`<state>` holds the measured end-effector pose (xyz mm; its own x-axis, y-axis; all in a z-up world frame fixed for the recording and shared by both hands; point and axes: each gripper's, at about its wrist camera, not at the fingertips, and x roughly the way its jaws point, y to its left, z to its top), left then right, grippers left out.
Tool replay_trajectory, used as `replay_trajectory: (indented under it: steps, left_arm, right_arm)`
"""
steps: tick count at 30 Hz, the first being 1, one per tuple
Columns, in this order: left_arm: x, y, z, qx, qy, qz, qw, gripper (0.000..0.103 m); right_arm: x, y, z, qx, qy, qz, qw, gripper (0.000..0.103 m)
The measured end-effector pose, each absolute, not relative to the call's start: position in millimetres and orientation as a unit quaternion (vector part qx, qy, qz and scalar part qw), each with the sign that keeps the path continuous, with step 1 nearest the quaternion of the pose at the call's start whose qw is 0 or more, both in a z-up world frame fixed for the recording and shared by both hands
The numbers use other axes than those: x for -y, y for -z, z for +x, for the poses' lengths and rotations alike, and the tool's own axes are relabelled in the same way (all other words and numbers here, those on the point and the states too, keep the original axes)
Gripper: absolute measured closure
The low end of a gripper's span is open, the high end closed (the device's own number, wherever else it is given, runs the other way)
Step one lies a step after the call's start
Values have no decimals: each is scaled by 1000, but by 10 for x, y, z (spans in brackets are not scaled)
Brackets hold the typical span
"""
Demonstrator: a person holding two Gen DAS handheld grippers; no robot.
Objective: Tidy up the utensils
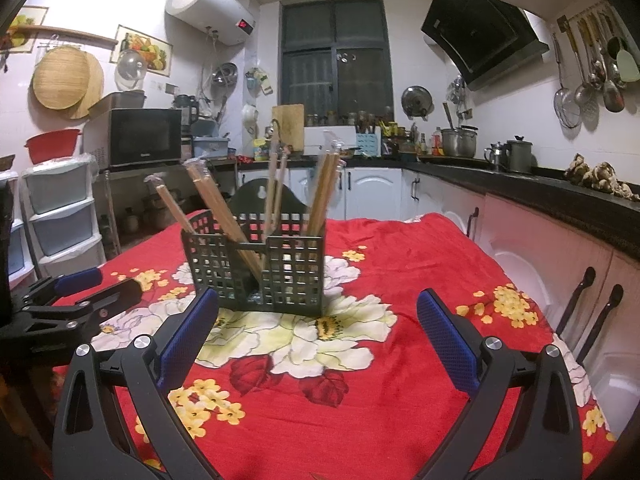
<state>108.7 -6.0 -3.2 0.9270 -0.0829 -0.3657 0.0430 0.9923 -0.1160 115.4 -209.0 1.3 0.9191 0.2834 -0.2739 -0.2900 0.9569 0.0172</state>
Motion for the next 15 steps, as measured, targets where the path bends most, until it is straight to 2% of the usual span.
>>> replay_trajectory:
  steps: [7,10,12,15]
  left_arm:
    - [-165,-86,1151,-217,7,-66,974,10]
    - [-404,-80,1399,-264,-32,-46,963,10]
    - [-659,27,1678,-307,-73,-36,948,10]
    - [-1040,257,2061,-366,-124,-46,921,10]
  right_arm:
    - [2342,-76,1541,-200,-83,-12,976,6]
    - [2497,23,1931,-273,-43,-27,961,6]
    - [2641,207,2315,-347,-18,-31,937,6]
    - [2833,491,2740,-410,0,-11,912,6]
